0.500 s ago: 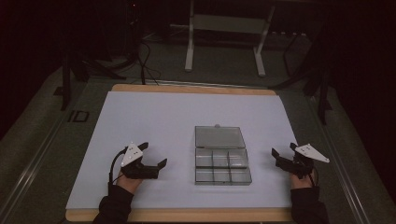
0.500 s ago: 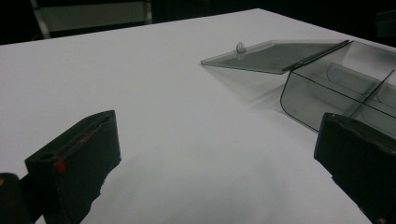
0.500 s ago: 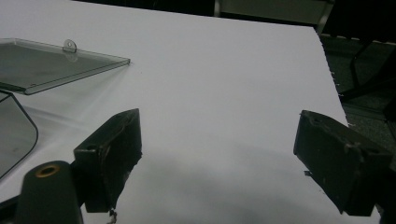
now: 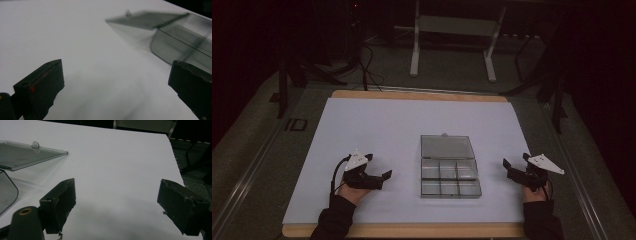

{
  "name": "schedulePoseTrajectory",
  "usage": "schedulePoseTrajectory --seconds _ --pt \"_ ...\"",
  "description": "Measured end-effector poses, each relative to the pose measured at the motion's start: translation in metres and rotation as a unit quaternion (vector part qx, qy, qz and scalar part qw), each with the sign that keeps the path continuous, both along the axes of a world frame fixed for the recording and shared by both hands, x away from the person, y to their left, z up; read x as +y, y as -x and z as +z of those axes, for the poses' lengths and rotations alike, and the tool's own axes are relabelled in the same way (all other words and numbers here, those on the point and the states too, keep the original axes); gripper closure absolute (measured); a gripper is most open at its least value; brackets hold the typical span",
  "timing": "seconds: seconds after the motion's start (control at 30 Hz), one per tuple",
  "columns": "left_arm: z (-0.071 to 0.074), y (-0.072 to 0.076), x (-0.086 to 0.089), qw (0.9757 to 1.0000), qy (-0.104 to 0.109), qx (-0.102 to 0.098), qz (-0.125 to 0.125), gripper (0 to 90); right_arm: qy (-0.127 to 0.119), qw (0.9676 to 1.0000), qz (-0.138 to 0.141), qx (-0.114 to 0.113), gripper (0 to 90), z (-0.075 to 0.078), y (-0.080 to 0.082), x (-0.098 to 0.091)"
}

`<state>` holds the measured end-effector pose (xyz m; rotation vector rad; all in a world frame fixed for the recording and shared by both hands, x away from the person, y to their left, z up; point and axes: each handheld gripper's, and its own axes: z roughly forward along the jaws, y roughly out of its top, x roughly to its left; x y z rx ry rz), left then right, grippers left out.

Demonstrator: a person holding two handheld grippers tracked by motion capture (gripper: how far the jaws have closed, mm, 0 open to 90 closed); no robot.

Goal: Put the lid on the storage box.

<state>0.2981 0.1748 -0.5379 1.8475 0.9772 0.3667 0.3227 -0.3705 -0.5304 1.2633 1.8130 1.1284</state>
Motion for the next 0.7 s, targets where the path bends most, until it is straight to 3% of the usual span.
schedulePoseTrajectory --seconds 0.17,0.27,0.4,0.57,0.7 --pt "0.002 -0.006 -0.015 0.9982 -0.011 0.054 -0.022 1.1 0.003 1.0 0.001 0.001 15.0 0.0 0.0 0.0" --pt "0.004 -0.01 -0.023 0.9969 -0.013 0.071 -0.031 1.1 0.002 1.0 0.002 0.001 15.0 0.0 0.0 0.0" --pt "0.011 -0.016 -0.032 0.9958 -0.013 0.08 -0.042 1.4 0.001 1.0 0.002 0.001 15.0 0.0 0.0 0.0" --pt "0.02 -0.022 -0.038 0.9959 -0.003 0.078 -0.046 2.1 0.001 1.0 0.004 0.003 15.0 0.0 -0.001 0.0" --pt "0.024 -0.025 -0.045 0.9956 -0.008 0.079 -0.049 2.7 0.0 1.0 0.004 0.003 15.0 0.0 0.0 0.0"
